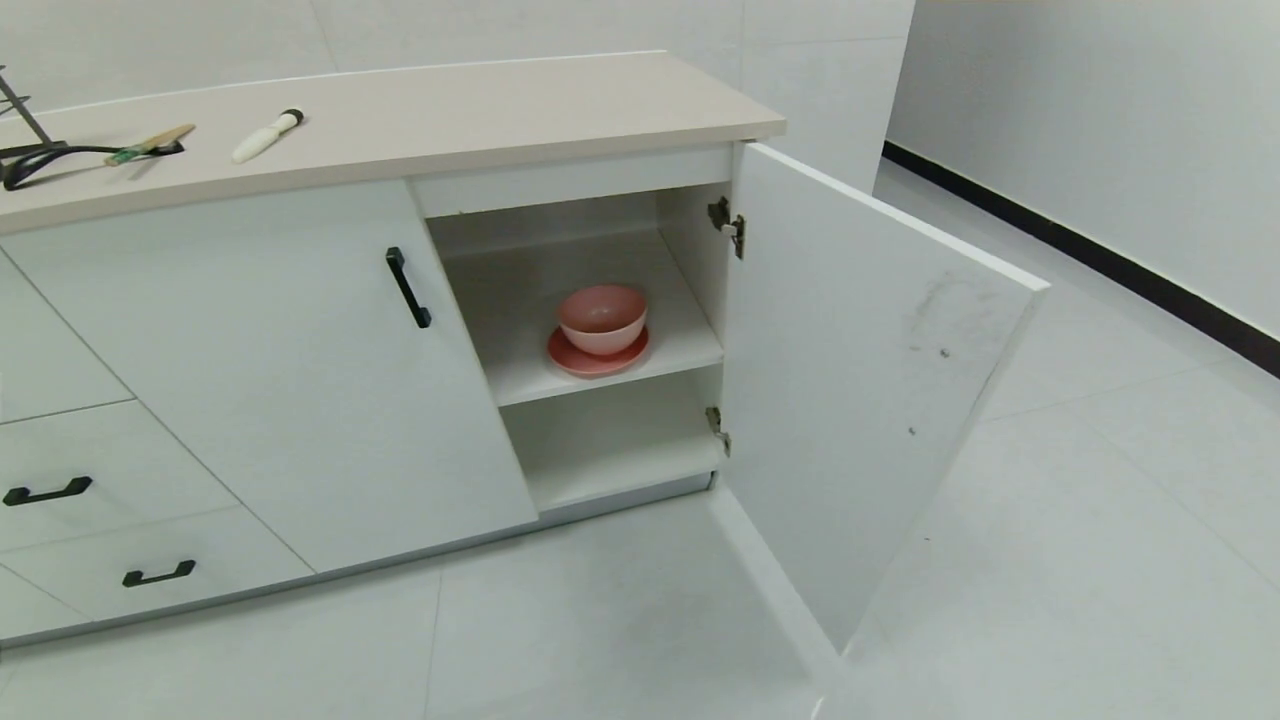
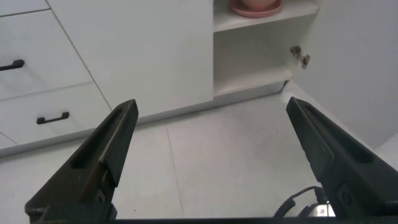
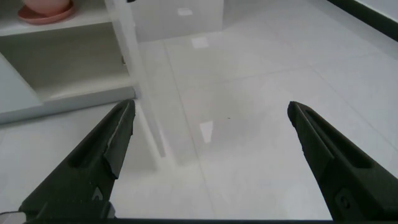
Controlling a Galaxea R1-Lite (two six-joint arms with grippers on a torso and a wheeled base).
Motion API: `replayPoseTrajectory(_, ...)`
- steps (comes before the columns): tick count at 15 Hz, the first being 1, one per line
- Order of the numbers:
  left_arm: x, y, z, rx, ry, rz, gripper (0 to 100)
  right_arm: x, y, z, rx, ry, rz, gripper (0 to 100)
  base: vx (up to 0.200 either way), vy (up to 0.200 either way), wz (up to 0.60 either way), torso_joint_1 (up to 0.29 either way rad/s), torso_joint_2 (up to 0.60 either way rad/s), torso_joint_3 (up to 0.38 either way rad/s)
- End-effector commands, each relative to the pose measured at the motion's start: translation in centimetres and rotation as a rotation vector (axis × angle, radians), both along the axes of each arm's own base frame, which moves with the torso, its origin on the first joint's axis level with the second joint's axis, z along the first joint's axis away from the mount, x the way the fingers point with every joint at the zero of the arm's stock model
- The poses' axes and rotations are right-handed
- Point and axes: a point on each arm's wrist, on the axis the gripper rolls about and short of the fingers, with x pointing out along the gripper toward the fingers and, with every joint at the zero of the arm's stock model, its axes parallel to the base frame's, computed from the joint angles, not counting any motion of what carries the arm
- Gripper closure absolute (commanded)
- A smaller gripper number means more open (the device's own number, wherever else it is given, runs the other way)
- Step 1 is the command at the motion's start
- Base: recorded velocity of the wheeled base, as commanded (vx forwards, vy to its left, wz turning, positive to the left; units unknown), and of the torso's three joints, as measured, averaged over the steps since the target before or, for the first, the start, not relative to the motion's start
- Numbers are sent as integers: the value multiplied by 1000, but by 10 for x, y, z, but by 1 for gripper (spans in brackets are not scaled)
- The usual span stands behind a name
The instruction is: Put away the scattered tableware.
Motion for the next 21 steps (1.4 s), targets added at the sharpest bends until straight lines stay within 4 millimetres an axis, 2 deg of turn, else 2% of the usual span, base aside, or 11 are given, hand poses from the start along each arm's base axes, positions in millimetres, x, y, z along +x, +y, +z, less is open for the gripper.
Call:
replayPoseTrajectory(1,0,0,0,0,0,0,0,0,0,0,-2,0,2,0,0,-200,0,7,2,2)
replayPoseTrajectory(5,0,0,0,-17,0,1,0,0,0,0,-2,0,2,0,0,-50,450,4,5,0)
replayPoseTrajectory(14,0,0,0,-34,-1,7,0,0,0,0,-22,1,2,0,0,0,0,0,0,0)
replayPoseTrajectory(15,0,0,0,-34,1,6,0,0,0,0,-30,1,-1,100,0,0,0,0,0,0)
replayPoseTrajectory(19,0,0,0,-35,1,7,0,0,0,-1,-4,2,5,100,0,0,0,0,0,0)
replayPoseTrajectory(20,0,0,0,-34,-1,7,0,0,0,3,-12,-32,7,100,0,0,0,0,0,0)
replayPoseTrajectory(21,0,0,0,-38,1,7,0,-2,0,20,-33,-148,17,100,0,0,0,0,0,0)
